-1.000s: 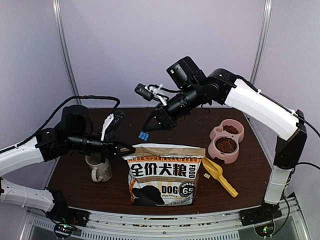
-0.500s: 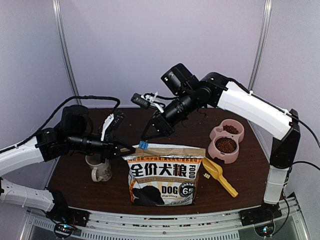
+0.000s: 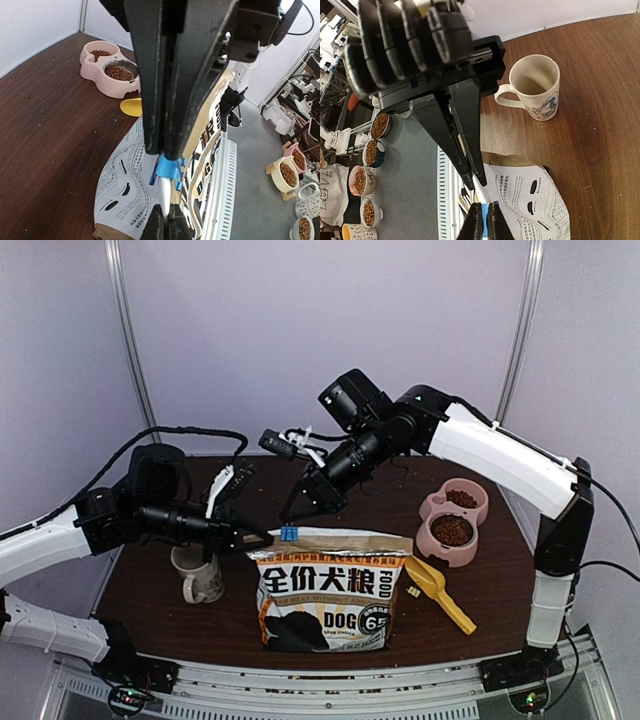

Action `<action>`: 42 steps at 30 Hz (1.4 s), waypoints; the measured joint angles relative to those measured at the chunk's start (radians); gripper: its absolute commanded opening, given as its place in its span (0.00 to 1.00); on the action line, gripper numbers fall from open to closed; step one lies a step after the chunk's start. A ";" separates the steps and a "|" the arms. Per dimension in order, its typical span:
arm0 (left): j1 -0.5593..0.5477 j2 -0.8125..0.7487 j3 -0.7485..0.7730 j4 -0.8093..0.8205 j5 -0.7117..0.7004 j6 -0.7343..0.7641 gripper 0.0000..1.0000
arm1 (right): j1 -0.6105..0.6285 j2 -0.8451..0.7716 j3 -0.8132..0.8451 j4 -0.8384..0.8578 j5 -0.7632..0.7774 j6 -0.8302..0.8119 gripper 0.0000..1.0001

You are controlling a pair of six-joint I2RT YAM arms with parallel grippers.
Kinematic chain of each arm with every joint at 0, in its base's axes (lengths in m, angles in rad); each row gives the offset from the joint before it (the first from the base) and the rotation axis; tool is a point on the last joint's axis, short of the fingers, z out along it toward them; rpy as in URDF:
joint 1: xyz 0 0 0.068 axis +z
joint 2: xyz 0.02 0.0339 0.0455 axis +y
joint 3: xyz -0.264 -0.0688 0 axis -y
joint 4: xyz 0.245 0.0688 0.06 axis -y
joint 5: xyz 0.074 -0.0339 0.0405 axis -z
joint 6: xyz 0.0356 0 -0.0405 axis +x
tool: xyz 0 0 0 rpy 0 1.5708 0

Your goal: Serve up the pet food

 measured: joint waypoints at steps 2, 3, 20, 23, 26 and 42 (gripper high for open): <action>0.002 0.004 0.003 -0.001 0.003 0.002 0.00 | 0.000 0.000 -0.001 0.001 0.000 0.000 0.09; 0.003 0.005 0.003 -0.002 0.004 0.002 0.00 | 0.000 0.000 -0.002 0.004 0.000 0.000 0.14; 0.010 -0.002 0.003 0.003 -0.028 -0.005 0.82 | -0.045 -0.249 -0.337 0.274 0.089 0.129 0.83; 0.011 -0.027 0.003 0.003 -0.067 -0.018 0.87 | -0.080 -0.411 -0.476 0.358 0.151 0.182 0.81; 0.011 -0.087 0.001 0.009 -0.137 -0.044 0.90 | -0.144 -0.589 -0.669 0.437 0.218 0.260 0.79; 0.011 -0.234 -0.009 -0.007 -0.496 -0.211 0.92 | -0.262 -0.837 -1.373 0.511 0.517 0.483 0.51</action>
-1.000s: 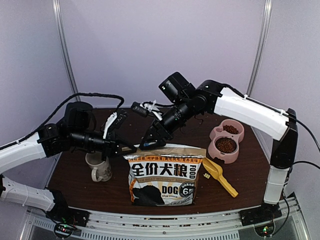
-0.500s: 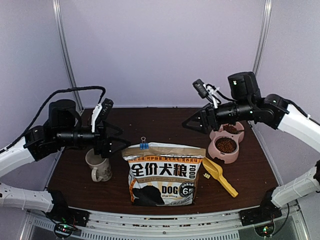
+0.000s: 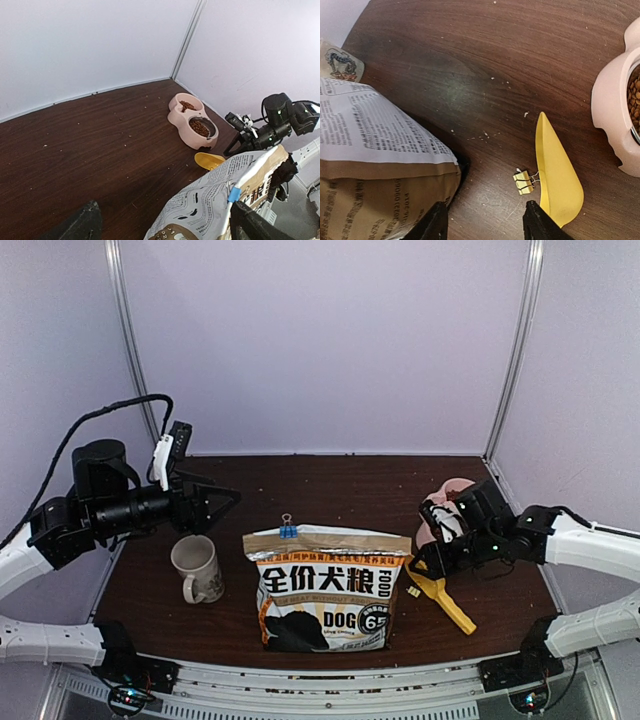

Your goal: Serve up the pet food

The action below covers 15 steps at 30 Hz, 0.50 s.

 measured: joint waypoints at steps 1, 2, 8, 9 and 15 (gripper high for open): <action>0.000 0.001 0.002 -0.005 -0.016 -0.007 0.92 | 0.000 0.016 -0.009 0.010 0.013 0.003 0.50; 0.000 0.003 0.006 -0.011 -0.028 -0.013 0.92 | 0.000 0.029 -0.017 0.019 0.022 0.005 0.50; 0.000 0.035 0.028 -0.010 -0.061 -0.032 0.91 | 0.000 0.121 -0.057 0.074 0.066 0.005 0.46; 0.000 0.044 0.030 -0.010 -0.061 -0.034 0.91 | -0.001 0.145 -0.058 0.082 0.075 0.005 0.46; 0.000 0.082 0.046 -0.014 -0.061 -0.034 0.91 | -0.015 0.238 -0.063 0.119 0.124 0.002 0.43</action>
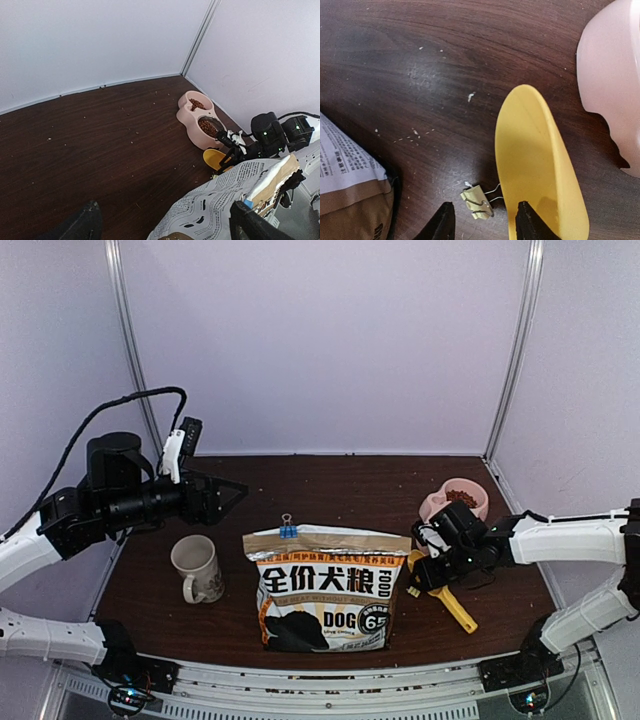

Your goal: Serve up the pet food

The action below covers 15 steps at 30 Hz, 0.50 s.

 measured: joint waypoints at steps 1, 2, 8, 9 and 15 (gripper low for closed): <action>0.000 0.000 0.000 0.000 0.000 0.000 0.91 | -0.005 0.012 0.000 0.004 0.005 -0.001 0.42; 0.000 -0.001 0.000 0.000 0.000 0.000 0.91 | -0.009 0.023 0.000 0.008 0.008 -0.002 0.41; 0.000 -0.002 0.000 0.000 -0.005 0.000 0.91 | -0.019 0.078 0.000 0.037 -0.008 -0.014 0.30; 0.000 -0.002 0.000 0.000 -0.005 0.000 0.91 | -0.019 0.084 0.000 0.047 -0.013 -0.018 0.29; 0.000 0.003 0.003 0.000 -0.005 0.000 0.91 | -0.020 0.100 0.000 0.072 -0.037 -0.026 0.13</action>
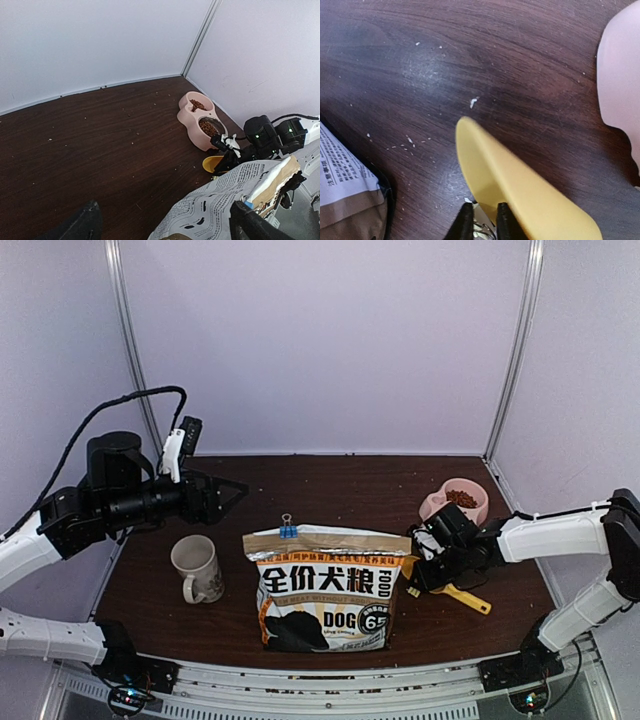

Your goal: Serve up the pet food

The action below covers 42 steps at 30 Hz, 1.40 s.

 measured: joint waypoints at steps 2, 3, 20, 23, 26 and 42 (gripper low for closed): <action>0.000 0.004 0.007 0.000 0.000 0.000 0.91 | 0.000 0.000 0.000 0.005 -0.005 0.001 0.09; 0.000 0.004 0.009 0.000 0.000 0.000 0.91 | 0.000 0.000 0.000 0.009 -0.010 0.002 0.09; 0.000 -0.021 0.010 0.000 0.002 0.000 0.91 | -0.006 -0.025 -0.021 0.060 -0.136 0.031 0.00; 0.000 -0.023 0.010 0.000 0.009 0.000 0.89 | -0.007 -0.063 -0.033 0.056 -0.176 0.049 0.00; 0.000 -0.021 0.013 -0.001 0.021 0.000 0.86 | -0.008 -0.132 -0.042 0.046 -0.206 0.065 0.00; -0.228 0.198 0.304 0.037 0.111 0.024 0.82 | -0.017 -0.618 0.168 -0.067 -0.195 0.124 0.00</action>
